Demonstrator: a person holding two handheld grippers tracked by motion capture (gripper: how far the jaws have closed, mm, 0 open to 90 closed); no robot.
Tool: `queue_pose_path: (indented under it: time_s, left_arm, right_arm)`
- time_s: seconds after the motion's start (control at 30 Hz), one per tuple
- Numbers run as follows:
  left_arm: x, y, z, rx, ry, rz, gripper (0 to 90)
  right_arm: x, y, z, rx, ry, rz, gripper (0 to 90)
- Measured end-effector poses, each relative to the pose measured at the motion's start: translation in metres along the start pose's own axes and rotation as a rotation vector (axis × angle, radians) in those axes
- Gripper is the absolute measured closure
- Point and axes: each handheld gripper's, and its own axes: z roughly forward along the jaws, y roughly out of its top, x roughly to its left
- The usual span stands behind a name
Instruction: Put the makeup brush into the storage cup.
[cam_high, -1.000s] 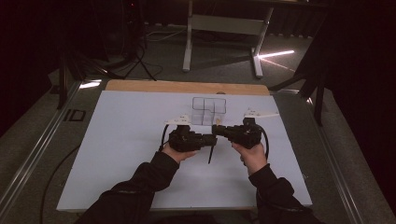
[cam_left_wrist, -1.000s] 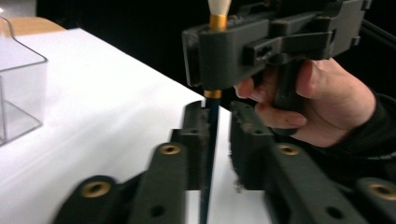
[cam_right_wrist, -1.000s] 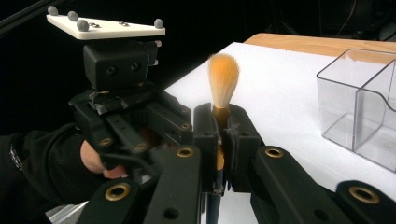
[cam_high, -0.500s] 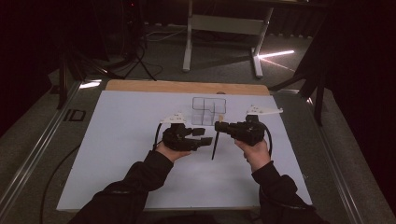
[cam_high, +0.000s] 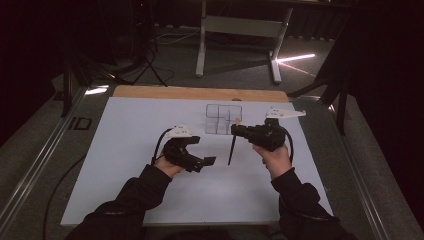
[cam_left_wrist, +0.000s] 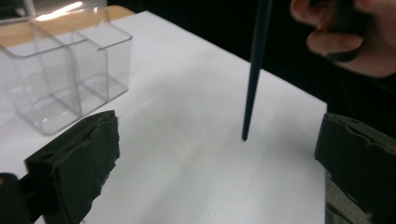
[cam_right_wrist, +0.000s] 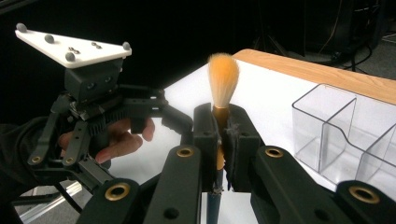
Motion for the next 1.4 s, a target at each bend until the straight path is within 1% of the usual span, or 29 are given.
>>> queue_pose_path:
  time_s: [0.03, 0.07, 0.1, 0.17, 0.2, 0.23, 0.27, 0.3, 0.37, 0.43, 0.5, 0.63, 0.77, 0.87, 0.93, 0.97, 1.03, 1.07, 1.1, 1.17, 1.23, 1.3, 1.33, 1.4]
  left_arm:
    - [0.0, -0.001, -0.001, -0.007, -0.003, 0.006, 0.1]
    - [-0.001, -0.003, -0.003, -0.023, 0.021, 0.016, 0.0]
    - [-0.002, -0.004, -0.005, -0.035, 0.023, 0.022, 0.0]
    - [-0.003, -0.005, -0.009, -0.035, 0.017, 0.022, 0.0]
    - [-0.004, -0.006, -0.012, -0.044, 0.019, 0.015, 0.0]
    - [-0.004, -0.007, -0.013, -0.042, 0.027, 0.013, 0.0]
    - [-0.005, -0.008, -0.015, -0.037, 0.025, 0.008, 0.0]
    - [-0.005, -0.01, -0.018, -0.04, 0.036, 0.009, 0.0]
    - [-0.006, -0.013, -0.021, -0.034, 0.036, 0.012, 0.0]
    - [-0.007, -0.016, -0.025, -0.034, 0.047, 0.01, 0.0]
    - [-0.007, -0.02, -0.029, -0.036, 0.048, -0.006, 0.0]
    - [-0.007, -0.029, -0.037, -0.035, 0.064, -0.009, 0.0]
    - [-0.007, -0.04, -0.048, -0.038, 0.084, -0.012, 0.0]
    - [-0.008, -0.046, -0.054, -0.032, 0.098, -0.012, 0.0]
    - [-0.007, -0.052, -0.059, -0.035, 0.11, -0.023, 0.0]
    - [-0.006, -0.054, -0.061, -0.035, 0.111, -0.029, 0.0]
    - [-0.006, -0.06, -0.065, -0.035, 0.129, -0.031, 0.0]
    - [-0.005, -0.062, -0.067, -0.032, 0.13, -0.032, 0.0]
    - [-0.004, -0.065, -0.069, -0.037, 0.141, -0.034, 0.0]
    - [-0.003, -0.068, -0.072, -0.04, 0.152, -0.035, 0.0]
    - [-0.003, -0.072, -0.074, -0.045, 0.169, -0.029, 0.0]
    - [-0.003, -0.076, -0.074, -0.051, 0.175, -0.023, 0.0]
    - [-0.003, -0.079, -0.074, -0.048, 0.178, -0.017, 0.0]
    - [-0.003, -0.082, -0.074, -0.046, 0.184, -0.017, 0.0]
  right_arm:
    - [0.0, 0.001, 0.0, -0.001, 0.0, -0.004, 84.4]
    - [0.001, 0.002, 0.0, -0.003, -0.002, -0.005, 84.4]
    - [0.001, 0.003, -0.001, -0.004, 0.001, -0.007, 84.4]
    - [0.001, 0.005, -0.001, -0.006, 0.0, -0.012, 84.4]
    - [0.001, 0.006, -0.001, -0.005, 0.001, -0.013, 84.4]
    - [0.001, 0.007, -0.001, -0.008, 0.002, -0.017, 84.4]
    - [0.001, 0.009, -0.002, -0.008, 0.001, -0.019, 84.3]
    - [0.001, 0.01, -0.002, -0.009, -0.001, -0.024, 84.3]
    - [0.001, 0.012, -0.002, -0.012, -0.003, -0.032, 84.4]
    - [0.0, 0.015, -0.003, -0.014, -0.004, -0.034, 84.3]
    - [0.0, 0.018, -0.004, -0.016, -0.005, -0.041, 84.4]
    - [0.001, 0.026, -0.007, -0.019, -0.009, -0.06, 84.4]
    - [0.001, 0.035, -0.01, -0.024, -0.028, -0.092, 84.3]
    - [0.002, 0.043, -0.012, -0.023, -0.042, -0.116, 84.4]
    - [0.002, 0.048, -0.013, -0.023, -0.054, -0.134, 84.4]
    - [0.002, 0.05, -0.013, -0.024, -0.06, -0.139, 84.3]
    - [0.001, 0.054, -0.013, -0.028, -0.069, -0.144, 84.4]
    - [0.001, 0.055, -0.012, -0.032, -0.074, -0.147, 84.4]
    - [0.001, 0.057, -0.012, -0.031, -0.078, -0.149, 84.4]
    - [0.0, 0.06, -0.011, -0.034, -0.088, -0.161, 84.4]
    - [0.0, 0.063, -0.009, -0.031, -0.109, -0.183, 84.3]
    - [-0.002, 0.066, -0.008, -0.037, -0.114, -0.189, 84.4]
    - [-0.003, 0.068, -0.007, -0.04, -0.125, -0.195, 84.4]
    - [-0.006, 0.072, -0.006, -0.05, -0.13, -0.196, 84.3]
